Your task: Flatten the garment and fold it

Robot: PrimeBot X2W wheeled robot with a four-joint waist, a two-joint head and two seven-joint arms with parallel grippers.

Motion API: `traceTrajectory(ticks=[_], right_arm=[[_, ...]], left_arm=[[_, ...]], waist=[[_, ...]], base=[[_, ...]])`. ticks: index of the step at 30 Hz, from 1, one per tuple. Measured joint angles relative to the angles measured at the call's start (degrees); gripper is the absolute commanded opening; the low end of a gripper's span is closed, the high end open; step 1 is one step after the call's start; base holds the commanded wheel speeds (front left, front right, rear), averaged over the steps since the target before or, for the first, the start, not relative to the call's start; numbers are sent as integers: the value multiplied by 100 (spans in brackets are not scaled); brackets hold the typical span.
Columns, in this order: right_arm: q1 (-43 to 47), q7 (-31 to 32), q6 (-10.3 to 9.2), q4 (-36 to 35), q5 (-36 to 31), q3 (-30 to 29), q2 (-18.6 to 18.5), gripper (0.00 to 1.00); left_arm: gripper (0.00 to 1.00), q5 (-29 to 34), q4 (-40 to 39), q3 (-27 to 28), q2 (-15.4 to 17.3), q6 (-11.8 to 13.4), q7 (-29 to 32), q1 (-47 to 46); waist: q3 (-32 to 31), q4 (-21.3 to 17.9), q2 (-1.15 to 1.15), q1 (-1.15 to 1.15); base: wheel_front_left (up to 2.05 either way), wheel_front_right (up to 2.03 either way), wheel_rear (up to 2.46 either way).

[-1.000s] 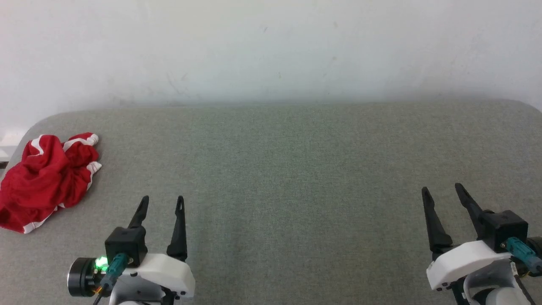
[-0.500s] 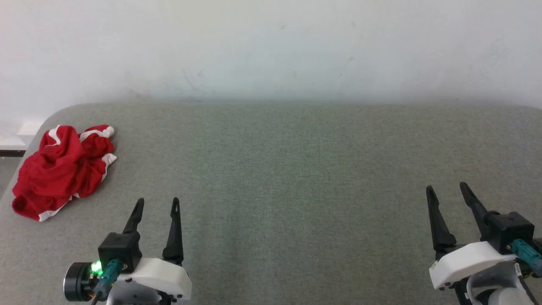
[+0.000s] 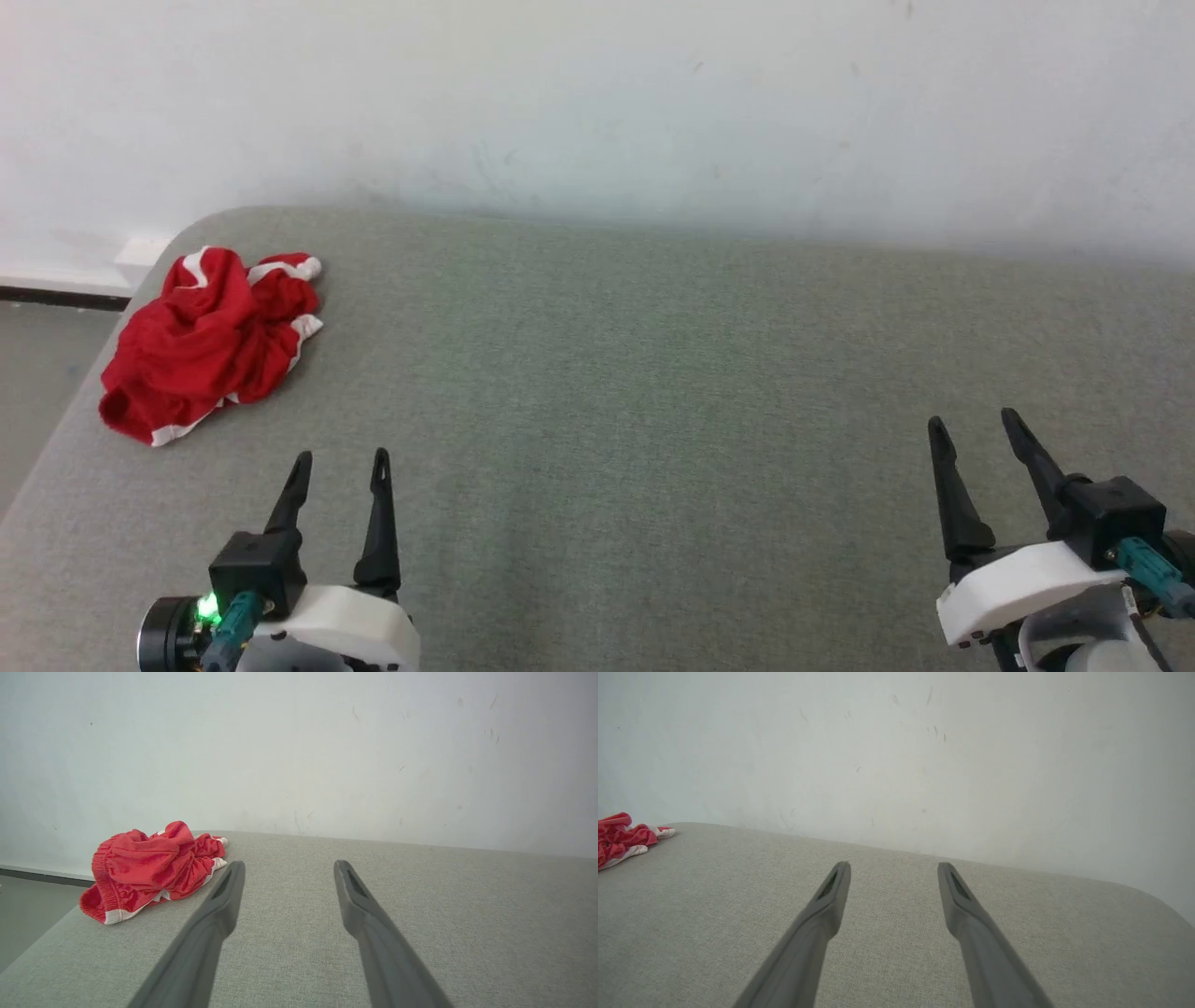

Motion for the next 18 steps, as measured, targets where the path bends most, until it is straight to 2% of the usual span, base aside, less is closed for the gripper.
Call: traceTrajectory(ticks=[18], right_arm=[[13, -201, 0, 215, 82, 140, 1, 100]], left_arm=[[100, -46, 5, -8, 0, 59, -203, 114]], waist=[[-10, 867, 0, 0]], base=[[0, 0, 0]])
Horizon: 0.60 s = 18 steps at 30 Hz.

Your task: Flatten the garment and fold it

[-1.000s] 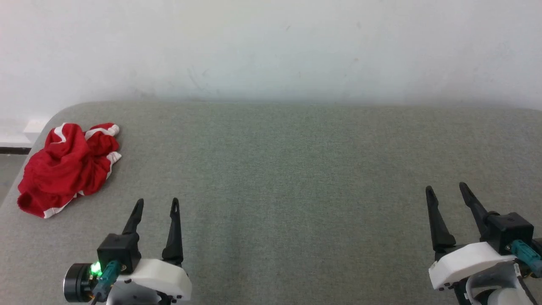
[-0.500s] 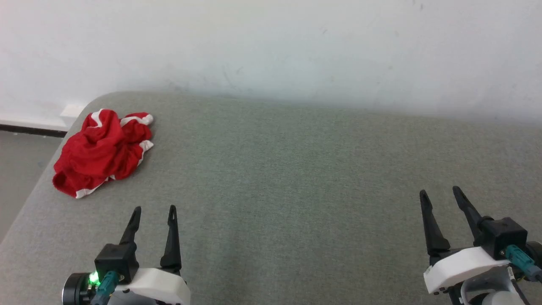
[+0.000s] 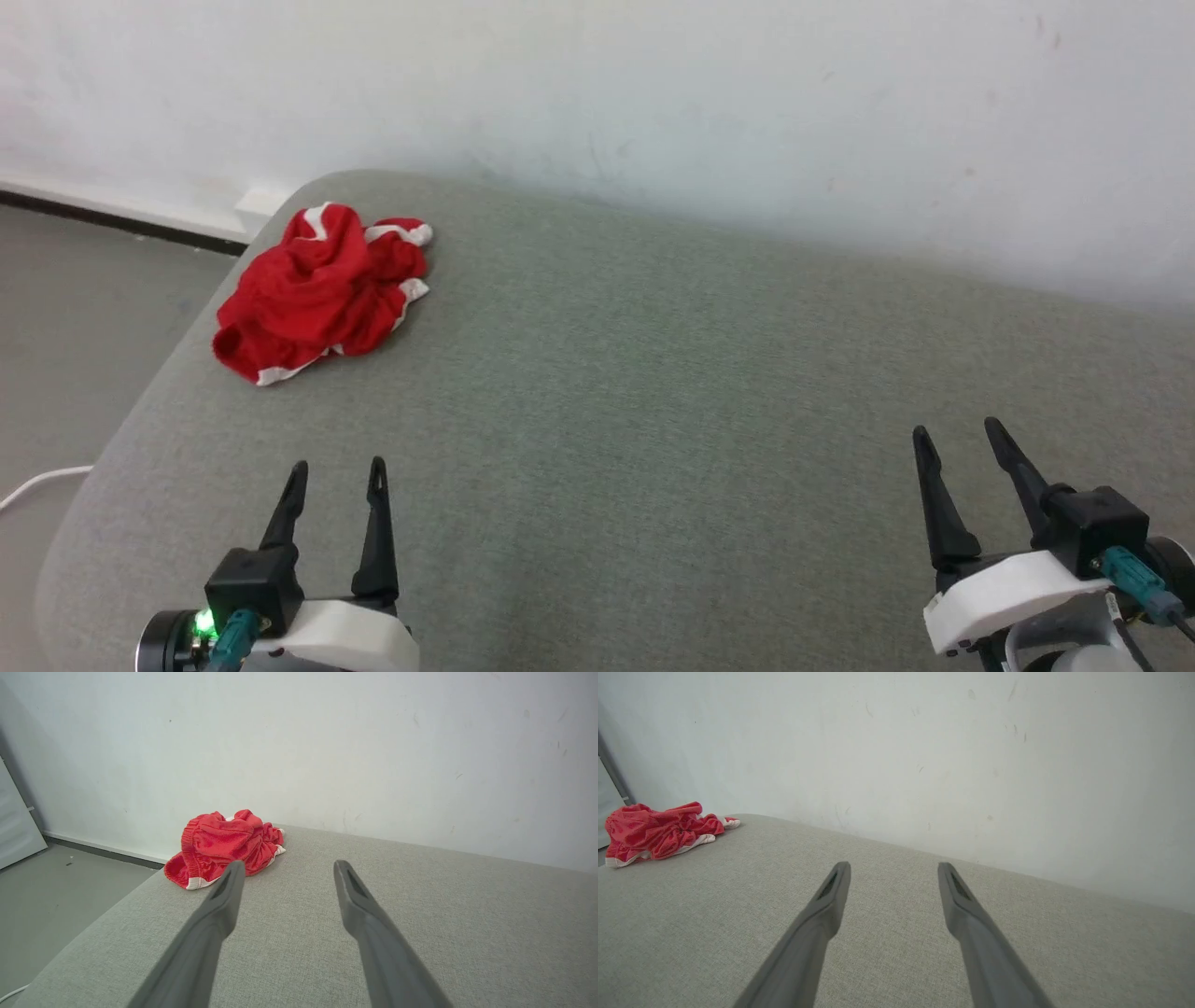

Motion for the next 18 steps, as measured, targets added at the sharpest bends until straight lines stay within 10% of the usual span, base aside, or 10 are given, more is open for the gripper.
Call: traceTrajectory(ticks=[18], right_arm=[[-75, -102, 0, 193, 52, 116, 1, 100]], left_arm=[[100, -157, 40, -18, 1, 48, -227, 209]], waist=[[-1, 944, 0, 0]], base=[[0, 0, 0]])
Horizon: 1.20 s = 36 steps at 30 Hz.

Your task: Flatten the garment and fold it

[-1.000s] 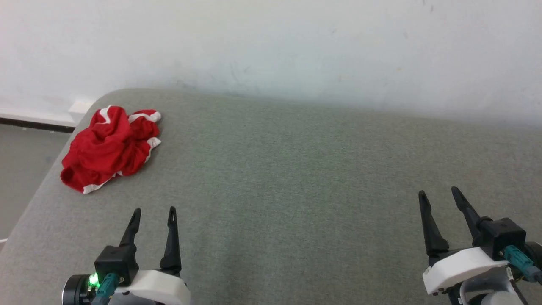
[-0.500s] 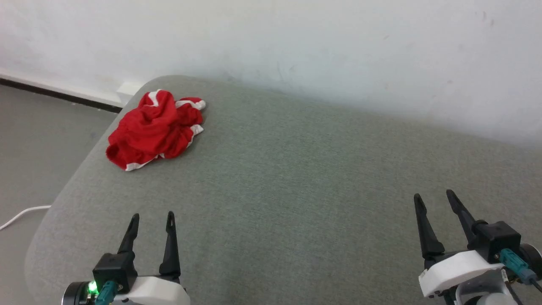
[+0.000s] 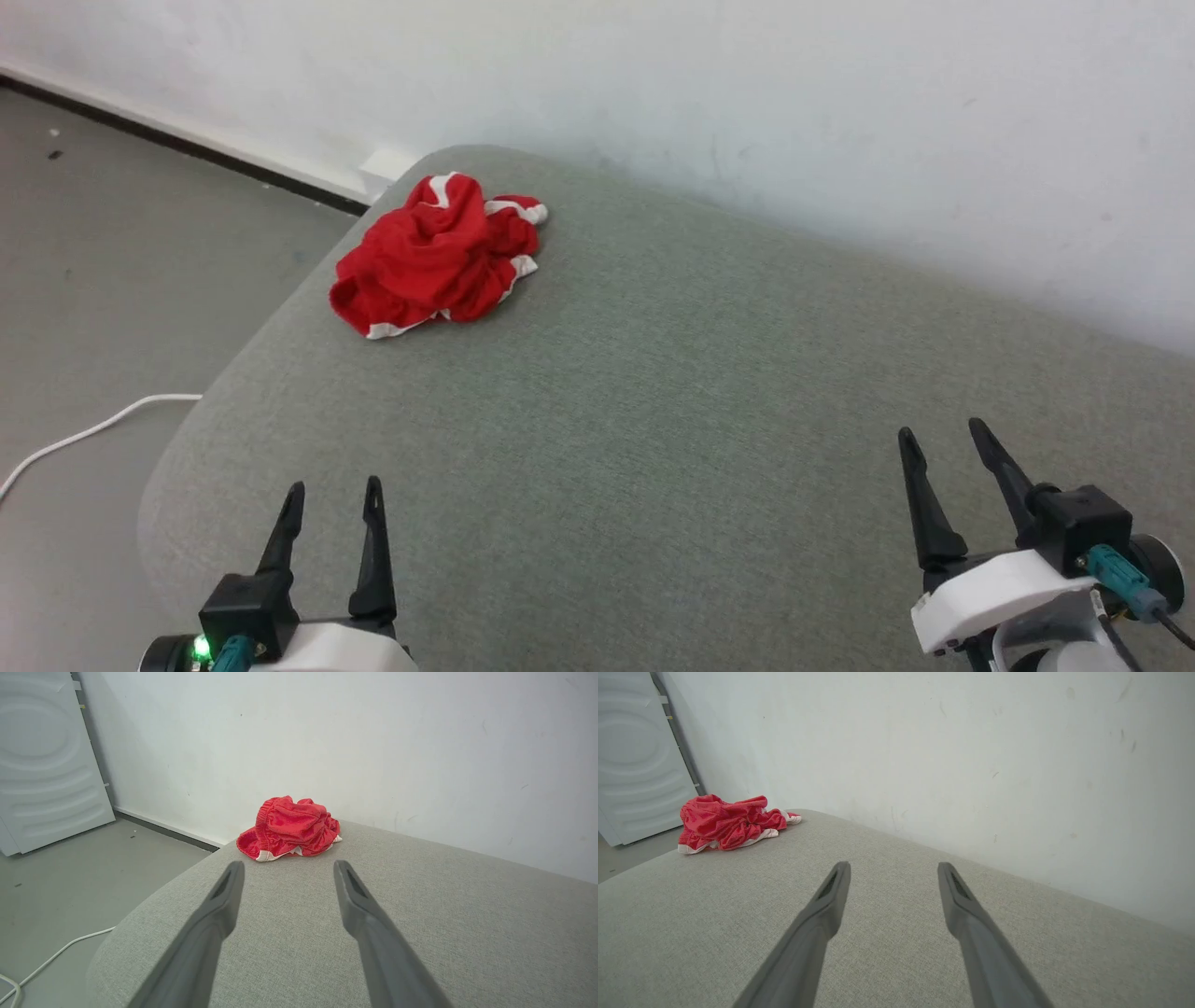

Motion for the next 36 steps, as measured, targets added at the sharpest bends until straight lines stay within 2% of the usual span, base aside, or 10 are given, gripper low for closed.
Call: traceTrajectory(ticks=[31, 36], right_arm=[[-41, -204, 0, 76, -3, -7, 2, 100], [-70, -211, 0, 70, -3, -4, 5, 100]], left_arm=[[100, -224, 125, 30, 3, 15, -370, 95], [100, -243, 151, 64, 3, 15, -377, 118]], waist=[[113, 991, 0, 0], [116, 993, 0, 0]], base=[[0, 0, 0], [0, 0, 0]])
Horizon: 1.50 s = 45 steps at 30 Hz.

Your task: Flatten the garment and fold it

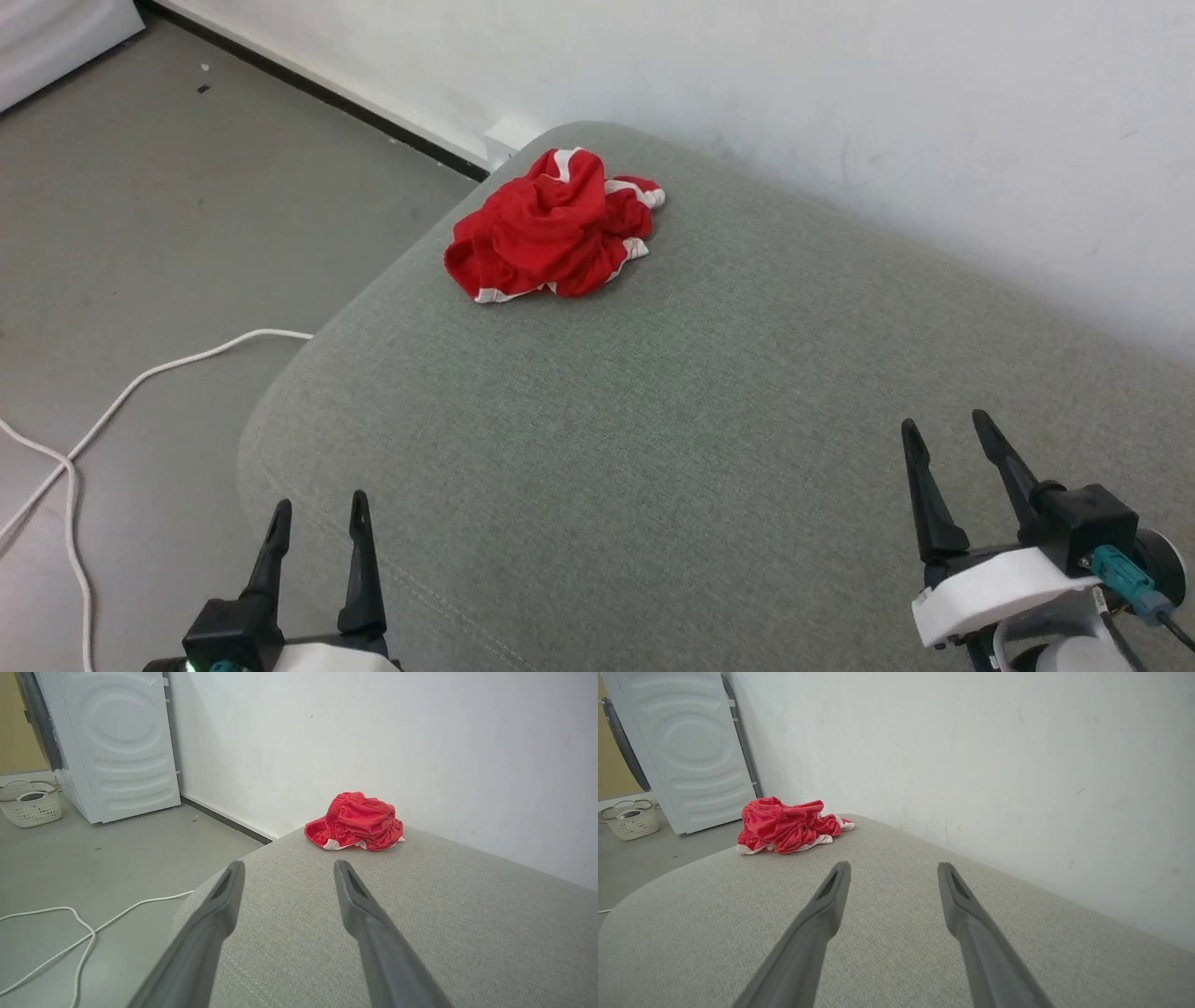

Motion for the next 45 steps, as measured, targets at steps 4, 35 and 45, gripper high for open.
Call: traceTrajectory(ticks=[4, 35, 45], right_arm=[[4, 0, 0, -3, 0, -8, 0, 100], [-440, 988, 0, -1915, -920, -77, 11, 100], [-641, 1444, 0, -2646, -1345, 127, 18, 100]], left_arm=[[100, 1, 19, 5, 0, 0, 0, 0], [100, -1359, 1045, 172, 1281, -593, 2618, -5017], [100, -2049, 2583, -271, 1844, -887, 2927, -5941]], waist=[[-34, -24, 0, 0], [1353, -186, 0, 2], [2004, -597, 0, 1]], base=[[0, 0, 0], [0, 0, 0], [0, 0, 0]])
